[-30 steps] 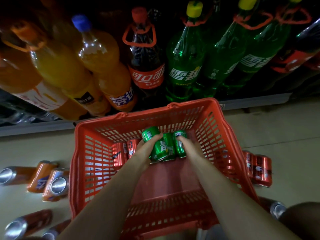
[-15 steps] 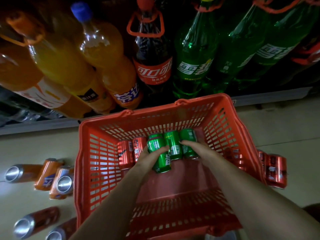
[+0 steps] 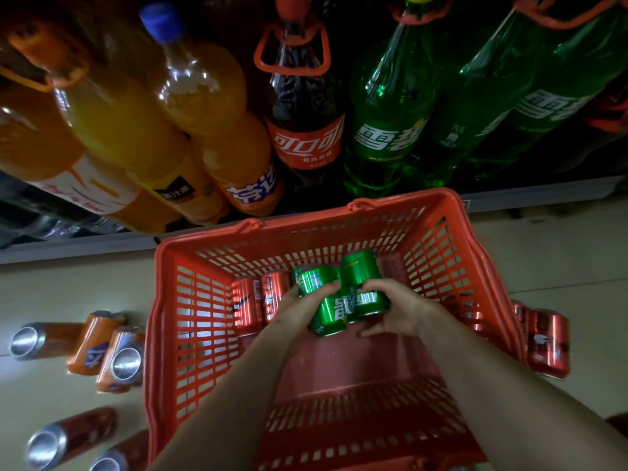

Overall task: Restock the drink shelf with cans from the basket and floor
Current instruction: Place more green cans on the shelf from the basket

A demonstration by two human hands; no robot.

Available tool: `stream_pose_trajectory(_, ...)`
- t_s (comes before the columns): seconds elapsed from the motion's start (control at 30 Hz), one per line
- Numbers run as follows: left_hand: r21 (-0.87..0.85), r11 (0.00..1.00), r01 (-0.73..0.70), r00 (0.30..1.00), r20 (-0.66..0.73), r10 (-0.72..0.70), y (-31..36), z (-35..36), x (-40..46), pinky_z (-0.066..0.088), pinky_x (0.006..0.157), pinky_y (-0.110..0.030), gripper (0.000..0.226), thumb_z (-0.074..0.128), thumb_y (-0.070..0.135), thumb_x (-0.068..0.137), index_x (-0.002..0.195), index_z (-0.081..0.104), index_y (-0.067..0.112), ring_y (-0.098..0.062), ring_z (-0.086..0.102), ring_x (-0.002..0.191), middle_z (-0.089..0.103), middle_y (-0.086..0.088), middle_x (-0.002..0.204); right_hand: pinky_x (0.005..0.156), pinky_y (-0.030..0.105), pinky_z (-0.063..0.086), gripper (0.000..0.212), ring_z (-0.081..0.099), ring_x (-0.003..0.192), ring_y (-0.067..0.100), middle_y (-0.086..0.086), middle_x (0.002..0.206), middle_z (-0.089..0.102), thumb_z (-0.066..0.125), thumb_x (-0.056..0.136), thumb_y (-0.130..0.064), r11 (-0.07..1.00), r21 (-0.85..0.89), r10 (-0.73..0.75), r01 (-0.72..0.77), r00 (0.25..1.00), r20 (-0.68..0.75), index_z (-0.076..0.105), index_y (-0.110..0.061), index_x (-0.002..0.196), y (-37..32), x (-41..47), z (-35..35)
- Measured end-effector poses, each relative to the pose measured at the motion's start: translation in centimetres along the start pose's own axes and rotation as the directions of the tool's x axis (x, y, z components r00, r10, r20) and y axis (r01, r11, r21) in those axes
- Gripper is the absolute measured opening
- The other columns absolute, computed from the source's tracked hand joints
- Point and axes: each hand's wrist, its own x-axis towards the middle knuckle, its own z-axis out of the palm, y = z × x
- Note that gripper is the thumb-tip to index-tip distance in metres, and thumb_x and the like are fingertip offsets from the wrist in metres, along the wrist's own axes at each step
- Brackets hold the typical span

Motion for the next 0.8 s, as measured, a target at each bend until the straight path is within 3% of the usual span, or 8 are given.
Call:
stream_pose_trajectory(0.13, 0.078, 0.997, 0.006, 1.0, 0.01, -0.006, 0.1, 1.6, 0.2, 0.06, 0.098, -0.051, 0.065, 0.097, 0.036, 0.06, 0.117, 0.073, 0.016, -0.027, 0.079, 0.099, 0.082, -0.006, 0.105, 0.101, 0.069, 0.046, 0.079, 0.065, 0.108, 0.032, 0.011, 0.116, 0.07, 0.081, 0.052, -0.019, 0.997, -0.075, 0.035, -0.032, 0.999, 0.031, 0.064, -0.017, 0.129, 0.9, -0.8, -0.9)
stream_pose_trajectory(0.3, 0.095, 0.993, 0.064, 0.998, -0.015, -0.063, -0.6, 2.1, -0.5, 0.063, 0.092, -0.049, 0.066, 0.098, 0.029, 0.063, 0.12, 0.071, 0.013, -0.026, 0.079, 0.095, 0.081, -0.006, 0.103, 0.103, 0.072, 0.044, 0.075, 0.063, 0.119, 0.032, 0.01, 0.125, 0.071, 0.089, 0.063, -0.032, 0.996, 0.089, 0.002, -0.004, 1.0, 0.031, 0.065, -0.02, 0.133, 1.9, -0.9, -1.2)
stream_pose_trajectory(0.37, 0.048, 0.996, 0.081, 0.997, 0.0, -0.081, -0.9, 2.7, -1.2, 0.065, 0.085, -0.044, 0.054, 0.094, 0.02, 0.073, 0.12, 0.07, 0.01, -0.026, 0.079, 0.092, 0.081, -0.009, 0.104, 0.102, 0.07, 0.045, 0.068, 0.063, 0.124, 0.034, 0.01, 0.13, 0.071, 0.087, 0.07, -0.046, 0.985, 0.17, -0.012, 0.012, 1.0, 0.002, 0.067, -0.026, 0.132, 2.6, -1.0, -1.1)
stream_pose_trajectory(0.43, 0.045, 0.994, 0.1, 0.995, 0.009, -0.101, -1.1, 3.3, -1.5, 0.066, 0.079, -0.04, 0.049, 0.092, 0.019, 0.077, 0.12, 0.069, 0.011, -0.025, 0.079, 0.091, 0.08, -0.01, 0.105, 0.103, 0.069, 0.046, 0.075, 0.064, 0.123, 0.036, 0.011, 0.131, 0.071, 0.087, 0.068, -0.049, 0.988, 0.154, -0.015, 0.021, 0.999, -0.04, 0.064, -0.027, 0.136, 3.6, -1.3, -1.2)
stream_pose_trajectory(0.53, 0.177, 0.983, 0.048, 0.999, -0.03, -0.043, -1.4, 4.1, -1.2, 0.061, 0.096, -0.044, 0.088, 0.099, 0.054, 0.052, 0.127, 0.066, 0.021, -0.022, 0.076, 0.103, 0.078, -0.002, 0.116, 0.104, 0.068, 0.045, 0.083, 0.066, 0.118, 0.036, 0.009, 0.129, 0.071, 0.089, 0.061, -0.039, 0.998, 0.063, -0.012, 0.017, 0.996, -0.083, 0.058, -0.03, 0.138, 4.9, -2.1, -1.7)
stream_pose_trajectory(0.63, 0.324, 0.944, 0.056, 0.997, -0.073, -0.033, -2.5, 4.4, -0.1, 0.054, 0.107, -0.044, 0.125, 0.089, 0.081, 0.035, 0.142, 0.055, 0.025, -0.023, 0.069, 0.12, 0.07, 0.001, 0.133, 0.101, 0.059, 0.047, 0.083, 0.068, 0.116, 0.033, 0.007, 0.125, 0.074, 0.087, 0.058, -0.038, 0.999, 0.039, -0.011, 0.014, 0.996, -0.086, 0.06, -0.031, 0.136, 5.0, -2.5, -2.3)
stream_pose_trajectory(0.73, 0.3, 0.952, 0.067, 0.998, -0.037, -0.058, -2.4, 4.6, -0.9, 0.055, 0.107, -0.043, 0.102, 0.09, 0.064, 0.055, 0.14, 0.056, 0.02, -0.022, 0.07, 0.116, 0.072, 0.0, 0.128, 0.099, 0.052, 0.047, 0.084, 0.067, 0.116, 0.028, 0.004, 0.124, 0.074, 0.084, 0.054, -0.047, 1.0, 0.003, -0.019, 0.02, 0.993, -0.114, 0.063, -0.028, 0.133, 3.8, -2.6, -2.6)
stream_pose_trajectory(0.8, 0.134, 0.986, 0.1, 0.995, 0.002, -0.101, -2.8, 4.4, -0.9, 0.06, 0.099, -0.046, 0.083, 0.093, 0.044, 0.066, 0.137, 0.059, 0.019, -0.027, 0.075, 0.109, 0.077, -0.005, 0.12, 0.105, 0.052, 0.046, 0.073, 0.067, 0.116, 0.025, 0.003, 0.122, 0.075, 0.081, 0.063, -0.042, 0.999, -0.04, -0.023, 0.019, 0.995, -0.098, 0.064, -0.027, 0.132, 3.1, -2.6, -2.5)
